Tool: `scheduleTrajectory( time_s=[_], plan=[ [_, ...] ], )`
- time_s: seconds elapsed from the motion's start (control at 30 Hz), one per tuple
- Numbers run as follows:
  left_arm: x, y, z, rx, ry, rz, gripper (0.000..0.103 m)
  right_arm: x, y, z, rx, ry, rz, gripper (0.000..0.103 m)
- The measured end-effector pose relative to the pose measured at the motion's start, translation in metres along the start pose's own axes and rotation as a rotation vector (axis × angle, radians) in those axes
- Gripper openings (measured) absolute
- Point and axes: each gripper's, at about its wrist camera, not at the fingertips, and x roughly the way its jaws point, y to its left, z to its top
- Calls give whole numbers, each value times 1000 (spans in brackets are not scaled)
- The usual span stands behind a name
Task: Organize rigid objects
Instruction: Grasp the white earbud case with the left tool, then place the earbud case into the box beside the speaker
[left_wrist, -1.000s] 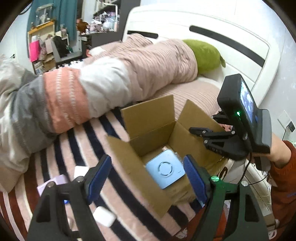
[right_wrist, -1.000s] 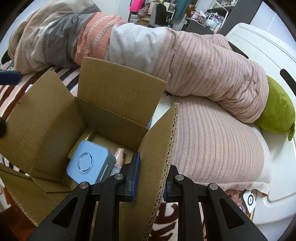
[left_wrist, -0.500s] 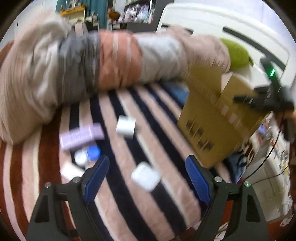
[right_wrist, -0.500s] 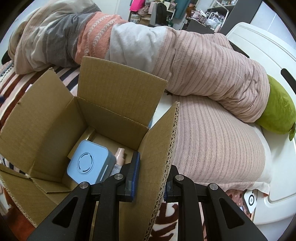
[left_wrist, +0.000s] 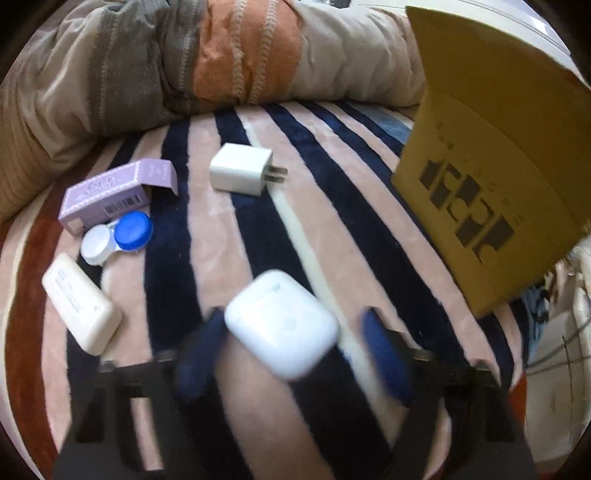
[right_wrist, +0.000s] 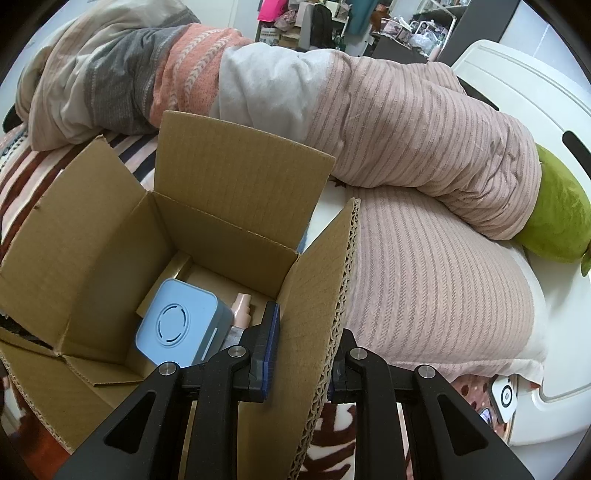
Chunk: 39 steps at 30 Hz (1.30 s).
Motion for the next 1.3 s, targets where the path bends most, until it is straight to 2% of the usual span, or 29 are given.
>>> scheduleTrajectory(
  time_s=[0.17, 0.37, 0.5, 0.7, 0.9, 1.07, 1.2, 1.3],
  plan=[
    [-3, 1, 3, -16, -14, -1, 54, 0, 0, 0, -3, -1, -1, 14],
    [-40, -2, 11, 17, -97, 13, 54, 0, 0, 0, -3, -1, -1, 14],
    [-79, -9, 30, 55, -189, 34, 54, 0, 1, 0, -7, -2, -2, 14],
    [-131, -26, 62, 110, -301, 23, 54, 0, 1, 0, -7, -2, -2, 14],
    [-155, -59, 98, 179, -357, -25, 54, -1, 2, -1, -11, -4, -1, 14],
    [-146, -100, 119, 243, -331, -76, 54, -1, 3, -1, -16, -3, 4, 14],
    [-116, -126, 141, 244, -203, -153, 54, -1, 3, -1, -23, -2, 6, 14],
    [-93, -138, 151, 241, -111, -173, 54, 0, 3, -1, -23, -3, 9, 14]
  ],
)
